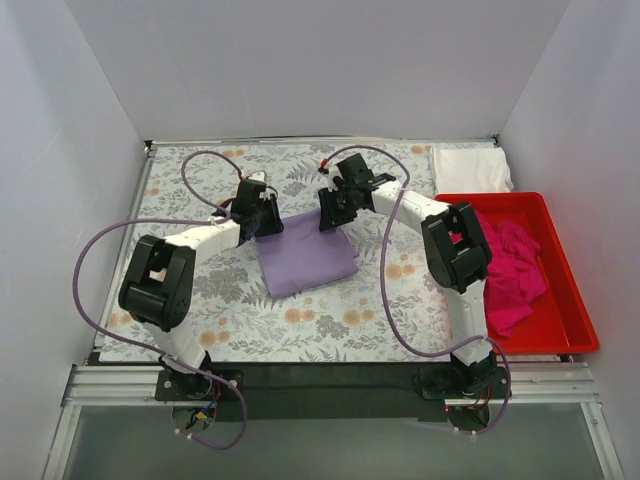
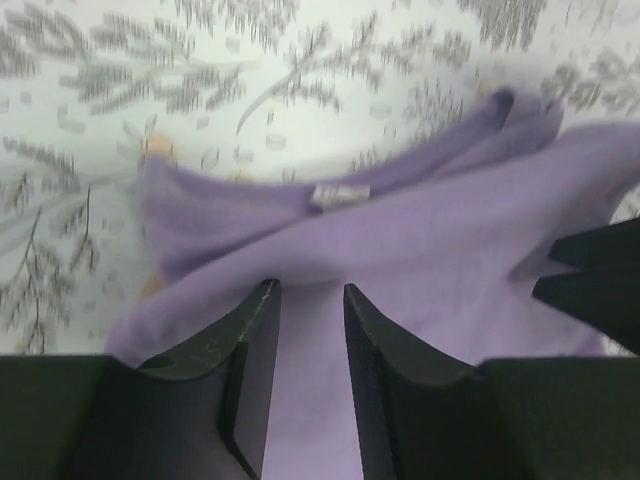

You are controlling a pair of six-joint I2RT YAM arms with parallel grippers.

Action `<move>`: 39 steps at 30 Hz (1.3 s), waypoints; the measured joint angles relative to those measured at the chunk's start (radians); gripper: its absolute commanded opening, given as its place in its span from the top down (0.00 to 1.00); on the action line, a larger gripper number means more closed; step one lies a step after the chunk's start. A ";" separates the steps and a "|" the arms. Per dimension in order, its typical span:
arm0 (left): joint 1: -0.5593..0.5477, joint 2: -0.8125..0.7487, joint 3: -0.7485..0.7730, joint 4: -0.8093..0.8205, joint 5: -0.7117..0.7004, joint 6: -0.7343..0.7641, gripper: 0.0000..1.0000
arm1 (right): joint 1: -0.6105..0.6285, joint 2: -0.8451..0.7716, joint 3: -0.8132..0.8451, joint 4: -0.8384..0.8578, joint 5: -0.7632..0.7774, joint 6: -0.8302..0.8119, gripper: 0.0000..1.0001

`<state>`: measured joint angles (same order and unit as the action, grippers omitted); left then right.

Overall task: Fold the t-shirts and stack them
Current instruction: Fold the tshirt

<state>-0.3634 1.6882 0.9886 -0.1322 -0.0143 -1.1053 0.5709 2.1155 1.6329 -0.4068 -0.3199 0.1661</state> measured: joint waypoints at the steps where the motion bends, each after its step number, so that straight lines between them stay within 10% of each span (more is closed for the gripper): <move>1: 0.006 0.035 0.037 0.010 0.000 0.002 0.67 | -0.009 0.013 0.005 0.016 -0.007 0.007 0.66; 15: 0.053 0.261 0.193 0.072 0.039 -0.029 0.51 | -0.167 0.081 -0.005 0.208 -0.113 0.173 0.66; 25: 0.052 -0.074 0.118 0.043 -0.021 -0.072 0.40 | -0.156 -0.014 -0.043 0.337 -0.277 0.252 0.65; 29: 0.052 -0.188 0.046 0.097 -0.029 -0.109 0.58 | -0.147 -0.034 -0.045 0.453 -0.382 0.299 0.64; 39: 0.062 0.005 -0.059 0.121 0.015 -0.126 0.68 | -0.085 0.115 0.003 0.523 -0.500 0.346 0.64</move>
<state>-0.3012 1.6928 0.9298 -0.0109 0.0010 -1.2308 0.4854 2.2303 1.6360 0.1162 -0.8196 0.5125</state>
